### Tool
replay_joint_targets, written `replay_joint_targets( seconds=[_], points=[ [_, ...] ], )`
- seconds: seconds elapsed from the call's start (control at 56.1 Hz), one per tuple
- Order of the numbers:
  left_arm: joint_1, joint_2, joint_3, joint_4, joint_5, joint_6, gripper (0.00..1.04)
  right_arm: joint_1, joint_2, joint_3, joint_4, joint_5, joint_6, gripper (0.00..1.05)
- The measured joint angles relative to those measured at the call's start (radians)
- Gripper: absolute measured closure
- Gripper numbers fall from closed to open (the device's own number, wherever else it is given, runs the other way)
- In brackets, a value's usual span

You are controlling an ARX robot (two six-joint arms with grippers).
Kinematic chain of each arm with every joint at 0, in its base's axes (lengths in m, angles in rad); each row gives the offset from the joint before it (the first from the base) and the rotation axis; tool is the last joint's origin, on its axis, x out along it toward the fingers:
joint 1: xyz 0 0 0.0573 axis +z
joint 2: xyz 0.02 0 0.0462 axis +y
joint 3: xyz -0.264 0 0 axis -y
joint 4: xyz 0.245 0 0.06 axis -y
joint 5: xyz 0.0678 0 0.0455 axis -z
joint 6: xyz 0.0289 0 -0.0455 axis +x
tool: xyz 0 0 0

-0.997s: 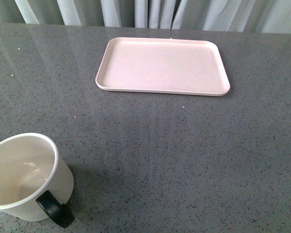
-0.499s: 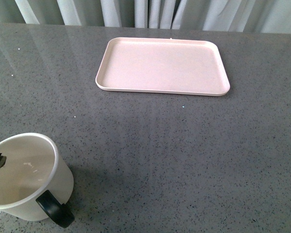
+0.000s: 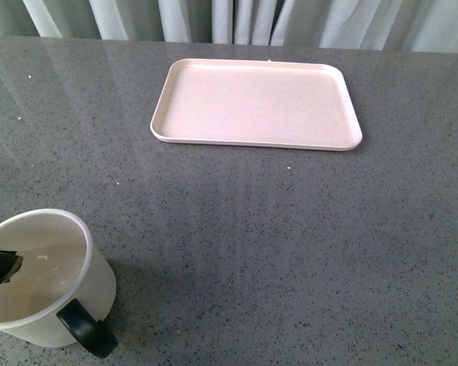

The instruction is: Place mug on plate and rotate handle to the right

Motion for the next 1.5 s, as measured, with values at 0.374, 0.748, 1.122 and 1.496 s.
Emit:
replay_joint_targets(
  seconds=[0.374, 0.748, 1.122, 1.496],
  points=[
    [-0.030, 0.032, 0.005, 0.019, -0.002, -0.006, 0.71, 0.000, 0.000, 0.000, 0.000, 0.000, 0.000, 0.09],
    [-0.077, 0.008, 0.051, -0.041, -0.019, -0.032, 1.03, 0.000, 0.000, 0.000, 0.000, 0.000, 0.000, 0.09],
    [-0.181, 0.145, 0.311, -0.069, -0.043, -0.105, 1.03, 0.000, 0.000, 0.000, 0.000, 0.000, 0.000, 0.09],
    [-0.304, 0.460, 0.741, -0.158, -0.046, -0.172, 1.03, 0.000, 0.000, 0.000, 0.000, 0.000, 0.000, 0.09]
  ],
)
